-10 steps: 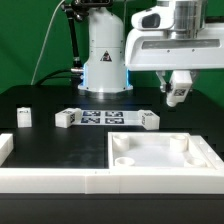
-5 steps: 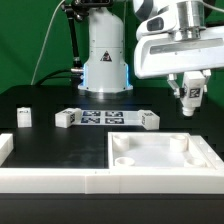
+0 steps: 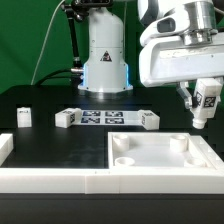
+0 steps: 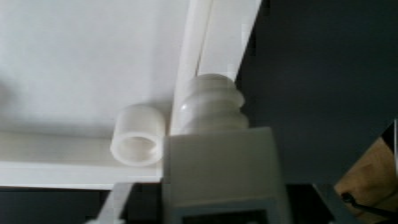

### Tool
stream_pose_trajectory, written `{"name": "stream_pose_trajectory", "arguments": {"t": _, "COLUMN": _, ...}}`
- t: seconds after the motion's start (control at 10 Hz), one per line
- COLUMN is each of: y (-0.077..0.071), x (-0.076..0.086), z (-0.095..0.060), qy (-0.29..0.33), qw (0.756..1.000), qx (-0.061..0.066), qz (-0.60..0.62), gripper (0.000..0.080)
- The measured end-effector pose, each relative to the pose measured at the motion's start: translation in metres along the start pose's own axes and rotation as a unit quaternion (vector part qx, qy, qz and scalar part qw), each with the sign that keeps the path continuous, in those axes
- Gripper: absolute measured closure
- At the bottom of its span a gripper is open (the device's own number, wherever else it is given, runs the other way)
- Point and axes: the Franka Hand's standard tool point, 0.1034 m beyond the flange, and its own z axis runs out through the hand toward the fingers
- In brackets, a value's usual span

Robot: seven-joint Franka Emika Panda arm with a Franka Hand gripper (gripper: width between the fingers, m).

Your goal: Assemble one leg

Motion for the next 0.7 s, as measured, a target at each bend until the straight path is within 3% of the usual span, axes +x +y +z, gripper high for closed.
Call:
{"name": "stream_pose_trajectory", "arguments": {"t": 0.4, "y": 0.003, "x": 0.000, "z": 0.003, "qy": -0.003, "qw": 1.000, "qx": -0.001, "qz": 0.003, "gripper": 0.0509}}
{"name": "stream_pose_trajectory", "arguments": {"t": 0.7, "y": 0.013, "x": 0.026, "z": 0.015, "qy": 0.001, "qw": 1.000, "qx": -0.002, "qz": -0.007, "gripper": 0.0509}}
